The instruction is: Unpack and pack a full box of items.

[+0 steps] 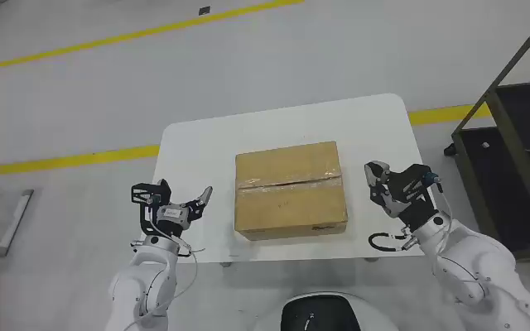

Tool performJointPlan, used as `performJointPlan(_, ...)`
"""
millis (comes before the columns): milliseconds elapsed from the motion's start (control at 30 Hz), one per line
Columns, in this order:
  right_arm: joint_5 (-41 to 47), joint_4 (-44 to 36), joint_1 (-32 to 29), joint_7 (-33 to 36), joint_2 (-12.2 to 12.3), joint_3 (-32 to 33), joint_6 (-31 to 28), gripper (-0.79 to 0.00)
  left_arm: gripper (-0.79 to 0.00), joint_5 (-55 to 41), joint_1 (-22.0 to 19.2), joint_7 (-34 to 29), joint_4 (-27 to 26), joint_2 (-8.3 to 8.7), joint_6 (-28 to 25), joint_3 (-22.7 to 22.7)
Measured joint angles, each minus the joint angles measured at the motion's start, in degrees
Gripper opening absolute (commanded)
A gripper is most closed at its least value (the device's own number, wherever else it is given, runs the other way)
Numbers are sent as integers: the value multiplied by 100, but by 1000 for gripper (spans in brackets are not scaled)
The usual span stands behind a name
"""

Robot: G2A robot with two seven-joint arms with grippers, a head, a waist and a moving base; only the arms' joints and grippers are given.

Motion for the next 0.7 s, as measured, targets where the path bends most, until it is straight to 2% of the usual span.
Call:
performJointPlan(533,3,-1,0,-4,0,0,2,-785,0,0,0,0,0,0,0,0)
performJointPlan(700,52,79,-25,-101,3,49,170,-785,0,0,0,0,0,0,0,0)
